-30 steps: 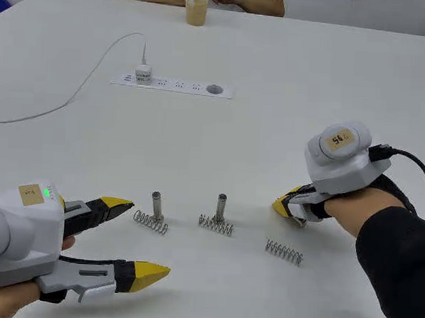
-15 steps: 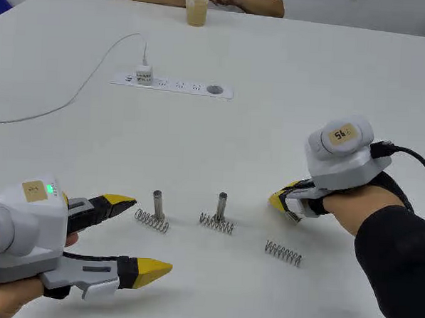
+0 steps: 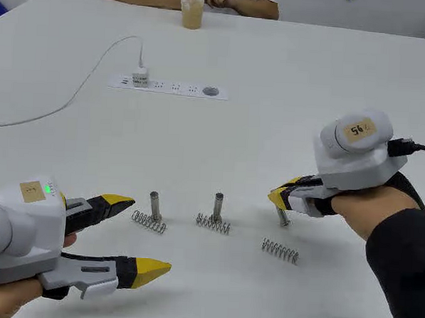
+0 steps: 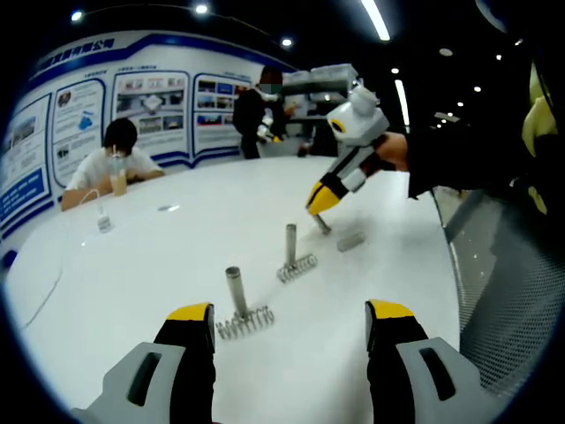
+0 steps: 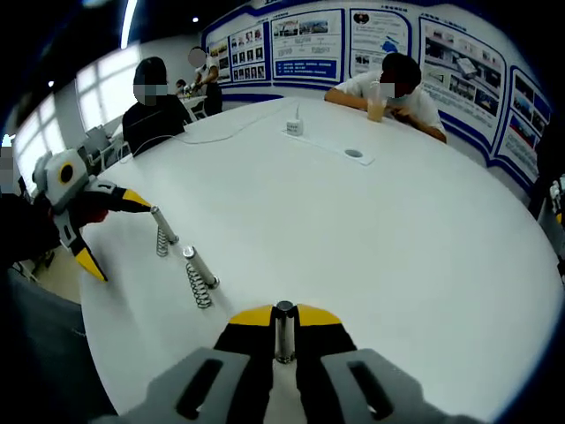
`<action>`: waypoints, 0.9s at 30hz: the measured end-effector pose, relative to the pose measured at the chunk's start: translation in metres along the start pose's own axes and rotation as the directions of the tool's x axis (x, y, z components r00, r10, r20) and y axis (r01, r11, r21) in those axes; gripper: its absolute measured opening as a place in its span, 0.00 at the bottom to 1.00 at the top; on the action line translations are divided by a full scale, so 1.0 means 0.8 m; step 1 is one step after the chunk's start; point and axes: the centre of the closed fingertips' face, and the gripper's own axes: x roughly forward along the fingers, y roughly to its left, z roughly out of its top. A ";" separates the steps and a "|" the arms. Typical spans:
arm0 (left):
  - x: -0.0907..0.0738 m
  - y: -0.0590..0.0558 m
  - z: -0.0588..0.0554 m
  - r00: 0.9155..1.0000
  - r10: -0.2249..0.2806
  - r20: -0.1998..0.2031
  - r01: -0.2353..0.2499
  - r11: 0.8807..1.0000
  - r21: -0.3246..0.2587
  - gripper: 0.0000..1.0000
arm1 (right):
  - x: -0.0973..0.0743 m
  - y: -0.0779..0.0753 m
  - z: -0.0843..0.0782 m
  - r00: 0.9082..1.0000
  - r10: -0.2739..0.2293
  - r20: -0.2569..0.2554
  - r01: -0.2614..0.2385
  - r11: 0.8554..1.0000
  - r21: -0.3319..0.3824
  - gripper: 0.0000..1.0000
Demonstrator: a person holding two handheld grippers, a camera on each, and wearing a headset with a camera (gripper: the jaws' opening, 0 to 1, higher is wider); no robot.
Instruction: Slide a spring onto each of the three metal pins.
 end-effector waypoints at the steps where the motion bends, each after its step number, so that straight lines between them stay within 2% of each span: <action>1: 0.000 0.000 0.000 1.000 0.000 0.000 0.000 1.000 0.000 0.71 | -0.001 0.001 0.001 1.000 0.003 0.005 -0.003 1.000 0.004 0.09; 9: -0.004 -0.001 0.002 1.000 0.003 0.001 -0.003 1.000 0.005 0.71 | -0.014 0.007 -0.003 1.000 0.005 0.016 -0.005 1.000 0.013 0.09; 27: -0.003 -0.008 0.008 1.000 -0.001 0.005 0.001 1.000 0.012 0.71 | -0.026 0.003 -0.021 1.000 -0.001 0.013 0.000 1.000 0.010 0.09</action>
